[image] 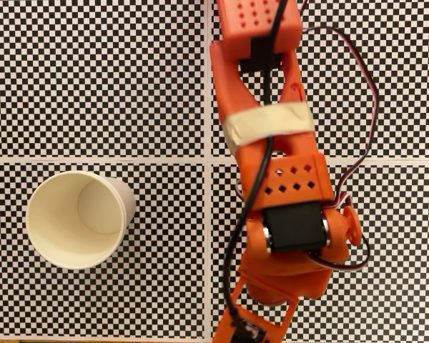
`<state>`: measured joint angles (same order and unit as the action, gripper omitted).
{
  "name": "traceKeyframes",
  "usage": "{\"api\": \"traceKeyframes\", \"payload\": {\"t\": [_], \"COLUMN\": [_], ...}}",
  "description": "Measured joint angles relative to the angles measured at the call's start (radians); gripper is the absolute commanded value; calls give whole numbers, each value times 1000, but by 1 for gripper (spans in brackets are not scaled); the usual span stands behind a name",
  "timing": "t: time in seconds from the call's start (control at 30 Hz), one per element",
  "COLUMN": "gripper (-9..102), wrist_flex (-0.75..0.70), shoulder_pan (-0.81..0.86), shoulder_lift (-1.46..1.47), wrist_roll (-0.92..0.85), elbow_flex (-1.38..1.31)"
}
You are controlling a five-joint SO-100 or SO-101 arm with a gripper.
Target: Grasp basketball and place into cup.
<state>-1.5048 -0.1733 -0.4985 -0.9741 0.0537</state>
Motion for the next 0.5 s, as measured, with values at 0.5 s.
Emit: {"api": "traceKeyframes", "payload": {"t": [0.5], "gripper": [0], "wrist_flex": [-216], "shoulder_pan": [153], "shoulder_lift": [-337], "wrist_roll": [-120], "elbow_flex": [0]}}
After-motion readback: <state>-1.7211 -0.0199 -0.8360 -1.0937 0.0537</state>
